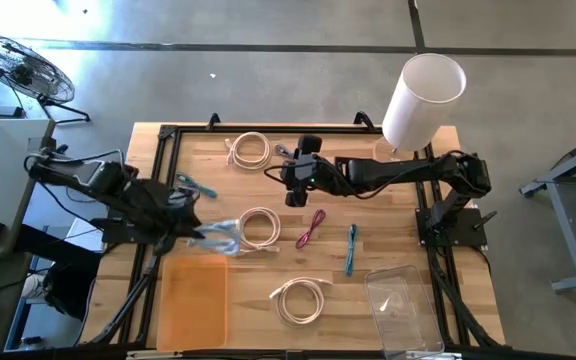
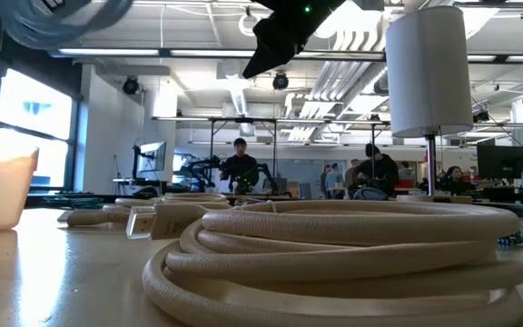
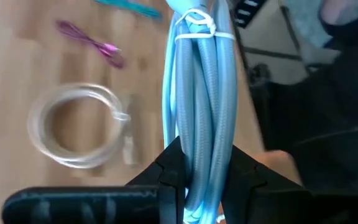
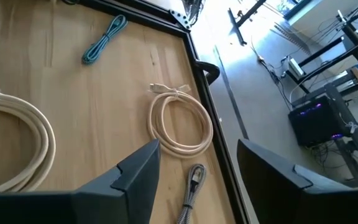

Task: Pick & Place USB Port
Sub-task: Put the light blue HDMI cable into the orange bin

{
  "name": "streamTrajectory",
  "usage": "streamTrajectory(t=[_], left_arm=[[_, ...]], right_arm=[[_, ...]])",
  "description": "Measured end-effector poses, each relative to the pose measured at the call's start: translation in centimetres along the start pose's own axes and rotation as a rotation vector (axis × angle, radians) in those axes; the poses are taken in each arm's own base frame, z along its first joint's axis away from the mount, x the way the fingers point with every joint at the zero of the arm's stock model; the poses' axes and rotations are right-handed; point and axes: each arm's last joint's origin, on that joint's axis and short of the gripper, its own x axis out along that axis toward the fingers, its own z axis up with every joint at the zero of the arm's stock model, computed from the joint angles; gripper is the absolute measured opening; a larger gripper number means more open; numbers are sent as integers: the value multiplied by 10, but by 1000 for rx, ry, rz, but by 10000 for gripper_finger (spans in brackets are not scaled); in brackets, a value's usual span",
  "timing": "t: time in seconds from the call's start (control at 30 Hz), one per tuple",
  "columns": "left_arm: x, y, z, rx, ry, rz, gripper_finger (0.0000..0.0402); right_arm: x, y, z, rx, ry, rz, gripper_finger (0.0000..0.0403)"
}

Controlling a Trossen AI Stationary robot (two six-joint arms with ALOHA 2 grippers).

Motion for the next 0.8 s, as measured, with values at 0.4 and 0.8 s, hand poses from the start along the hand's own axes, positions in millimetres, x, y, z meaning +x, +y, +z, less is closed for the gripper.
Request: streamTrajectory(t=[0.4, 0.8], left_arm=[[46, -36, -20, -198, 351, -56, 59], [75, -66, -35, -266, 552, -133, 59]], right_arm=[[0, 0, 0, -10, -1, 0, 204], [-1, 3, -2, -7, 24, 20, 204]])
